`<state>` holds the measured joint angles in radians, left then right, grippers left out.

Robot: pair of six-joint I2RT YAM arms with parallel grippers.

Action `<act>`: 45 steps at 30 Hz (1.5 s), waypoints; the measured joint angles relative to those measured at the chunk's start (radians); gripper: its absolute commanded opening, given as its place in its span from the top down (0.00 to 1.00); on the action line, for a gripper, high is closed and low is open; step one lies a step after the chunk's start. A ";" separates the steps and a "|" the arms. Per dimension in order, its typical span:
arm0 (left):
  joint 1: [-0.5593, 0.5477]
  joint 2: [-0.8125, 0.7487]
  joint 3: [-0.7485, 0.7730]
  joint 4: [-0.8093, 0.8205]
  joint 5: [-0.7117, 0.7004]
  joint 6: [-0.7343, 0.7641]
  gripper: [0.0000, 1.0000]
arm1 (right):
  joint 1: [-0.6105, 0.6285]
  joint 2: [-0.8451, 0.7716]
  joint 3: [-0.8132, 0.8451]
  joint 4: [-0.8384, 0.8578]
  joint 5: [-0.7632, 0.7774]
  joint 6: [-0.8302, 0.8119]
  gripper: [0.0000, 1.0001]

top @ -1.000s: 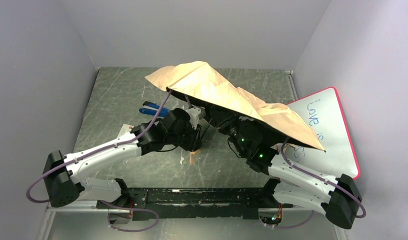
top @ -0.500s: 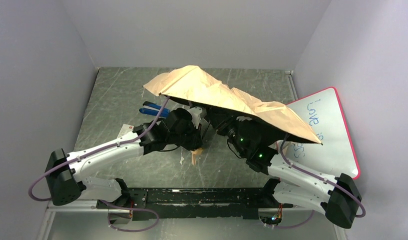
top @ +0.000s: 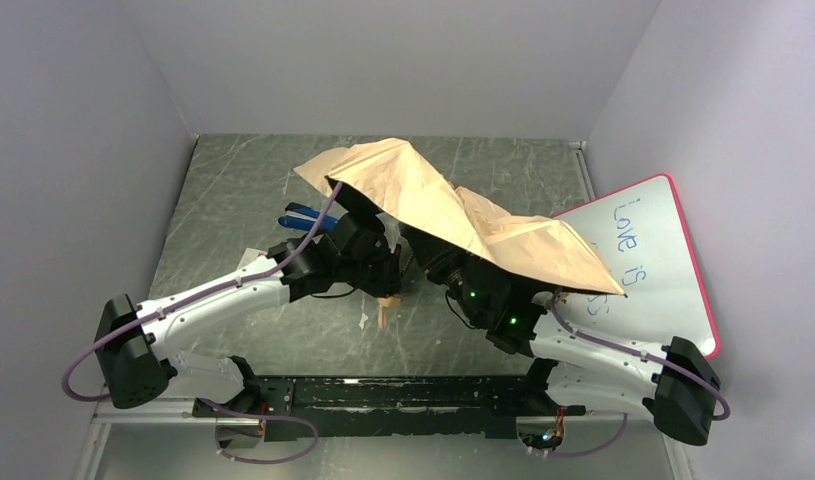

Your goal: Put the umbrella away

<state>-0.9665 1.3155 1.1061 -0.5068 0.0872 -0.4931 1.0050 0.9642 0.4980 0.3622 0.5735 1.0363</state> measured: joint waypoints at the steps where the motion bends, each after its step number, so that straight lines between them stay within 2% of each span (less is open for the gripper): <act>1: 0.002 -0.001 0.000 0.000 0.000 0.000 0.95 | 0.000 0.005 0.010 -0.010 0.001 0.002 1.00; 10: 0.017 -0.023 0.000 0.018 0.001 0.021 0.95 | 0.000 0.041 0.122 -0.140 0.061 0.056 1.00; 13: 0.024 -0.034 0.000 0.046 0.002 0.030 0.95 | -0.053 0.042 0.172 -0.182 0.016 0.034 1.00; 18: 0.026 -0.054 -0.008 0.047 0.009 0.053 0.95 | -0.212 0.043 0.230 -0.187 -0.096 0.010 1.00; 24: 0.027 -0.062 -0.018 0.037 0.005 0.051 0.95 | -0.230 0.063 0.238 -0.189 -0.167 -0.001 1.00; 27: 0.027 -0.063 -0.018 0.031 -0.009 0.043 0.95 | -0.197 0.066 0.227 -0.187 -0.163 0.011 1.00; 34: 0.030 -0.045 0.033 0.003 -0.074 0.006 0.95 | 0.014 0.070 0.130 -0.158 -0.151 0.094 1.00; 40: 0.027 -0.035 0.041 0.012 -0.064 0.002 0.95 | 0.029 0.040 0.119 -0.171 -0.106 0.115 1.00; 45: 0.027 -0.036 0.076 -0.012 -0.048 0.006 0.95 | 0.036 0.035 0.181 -0.260 -0.084 0.115 1.00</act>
<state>-0.9394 1.2797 1.1816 -0.5186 0.0387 -0.4866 1.0409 0.9993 0.6792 0.1024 0.4896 1.1515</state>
